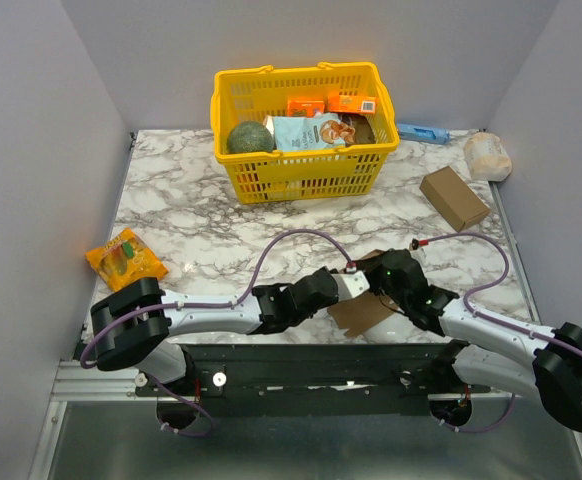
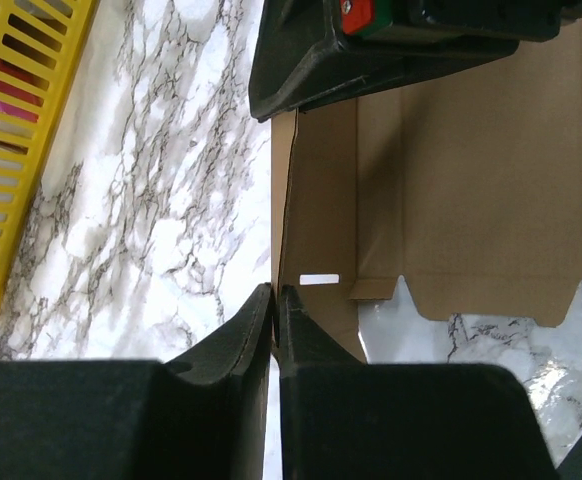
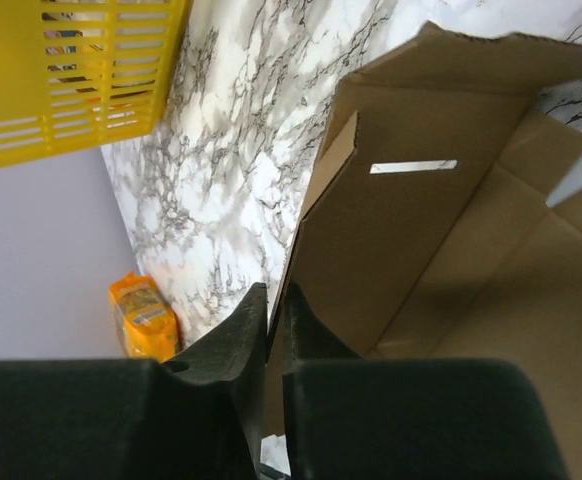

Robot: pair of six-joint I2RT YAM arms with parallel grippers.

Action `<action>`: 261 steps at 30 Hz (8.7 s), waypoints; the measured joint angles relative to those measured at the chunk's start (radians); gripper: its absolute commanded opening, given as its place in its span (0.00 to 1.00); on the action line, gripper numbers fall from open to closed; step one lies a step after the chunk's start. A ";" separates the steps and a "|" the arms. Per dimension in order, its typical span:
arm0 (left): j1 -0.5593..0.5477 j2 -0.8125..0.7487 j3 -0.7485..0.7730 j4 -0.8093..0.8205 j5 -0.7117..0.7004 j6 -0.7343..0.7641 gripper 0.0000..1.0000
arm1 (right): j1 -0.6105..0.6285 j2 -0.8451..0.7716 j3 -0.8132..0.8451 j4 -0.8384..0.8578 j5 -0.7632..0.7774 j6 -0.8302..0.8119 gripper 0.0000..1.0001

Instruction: Fold the paper box

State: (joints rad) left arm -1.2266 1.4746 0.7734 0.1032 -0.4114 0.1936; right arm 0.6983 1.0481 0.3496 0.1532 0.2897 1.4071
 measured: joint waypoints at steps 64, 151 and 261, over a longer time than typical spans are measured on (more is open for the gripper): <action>0.212 -0.034 -0.074 0.158 0.377 -0.063 0.66 | -0.011 0.030 -0.011 0.056 0.010 0.040 0.04; 0.250 -0.071 -0.351 0.397 0.343 -0.446 0.89 | -0.013 0.031 -0.014 0.066 0.011 0.045 0.00; 0.142 0.142 -0.255 0.604 0.146 -0.565 0.76 | -0.013 -0.028 -0.104 0.139 0.019 0.112 0.01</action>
State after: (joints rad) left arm -1.0843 1.6165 0.5186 0.7074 -0.2657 -0.3717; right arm 0.6853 1.0199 0.2459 0.2924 0.3084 1.5188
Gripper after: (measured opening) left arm 0.751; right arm 0.012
